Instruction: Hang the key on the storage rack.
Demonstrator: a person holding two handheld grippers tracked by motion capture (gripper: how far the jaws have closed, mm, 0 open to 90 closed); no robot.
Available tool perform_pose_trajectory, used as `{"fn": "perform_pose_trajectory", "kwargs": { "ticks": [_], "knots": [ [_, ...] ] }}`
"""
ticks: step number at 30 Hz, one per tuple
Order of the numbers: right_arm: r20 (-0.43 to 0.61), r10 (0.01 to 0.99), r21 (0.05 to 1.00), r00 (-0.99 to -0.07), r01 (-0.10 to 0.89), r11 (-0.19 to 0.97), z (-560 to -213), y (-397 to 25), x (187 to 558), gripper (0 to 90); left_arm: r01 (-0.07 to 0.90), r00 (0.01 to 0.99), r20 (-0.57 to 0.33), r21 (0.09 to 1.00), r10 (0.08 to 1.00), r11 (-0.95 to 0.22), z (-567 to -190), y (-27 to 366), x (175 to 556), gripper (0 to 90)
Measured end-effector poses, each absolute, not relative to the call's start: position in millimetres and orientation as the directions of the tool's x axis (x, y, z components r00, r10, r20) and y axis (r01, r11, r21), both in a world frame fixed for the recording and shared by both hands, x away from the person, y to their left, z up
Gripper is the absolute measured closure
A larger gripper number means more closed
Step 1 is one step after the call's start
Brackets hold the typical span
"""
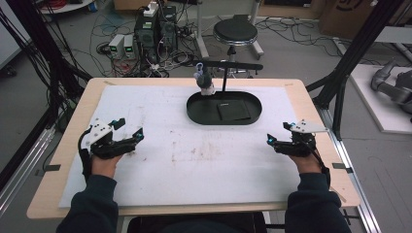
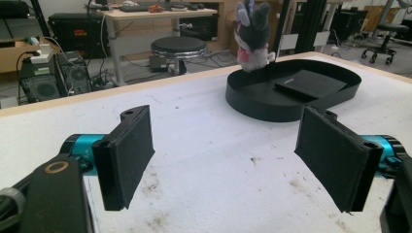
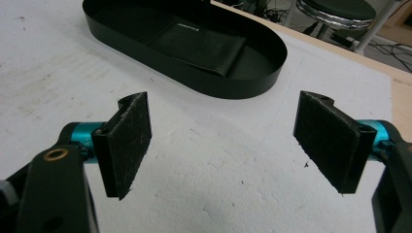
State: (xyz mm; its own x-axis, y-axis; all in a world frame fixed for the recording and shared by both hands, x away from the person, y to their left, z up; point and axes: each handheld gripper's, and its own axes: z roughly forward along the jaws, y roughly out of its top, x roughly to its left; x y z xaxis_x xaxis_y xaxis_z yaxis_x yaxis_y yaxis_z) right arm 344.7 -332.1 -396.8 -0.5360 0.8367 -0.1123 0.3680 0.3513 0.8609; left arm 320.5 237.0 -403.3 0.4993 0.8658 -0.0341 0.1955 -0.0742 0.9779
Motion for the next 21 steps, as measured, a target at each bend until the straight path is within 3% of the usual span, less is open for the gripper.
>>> {"fn": "perform_pose_trajectory", "kwargs": {
  "ticks": [21],
  "knots": [
    [-0.135,0.843,0.844,-0.521,0.386,0.373,-401.1,-329.9,347.3,21.9,0.234,0.490,-0.047,0.969,0.870,-0.080,-409.2,238.5,323.3,22.2]
  ]
}}
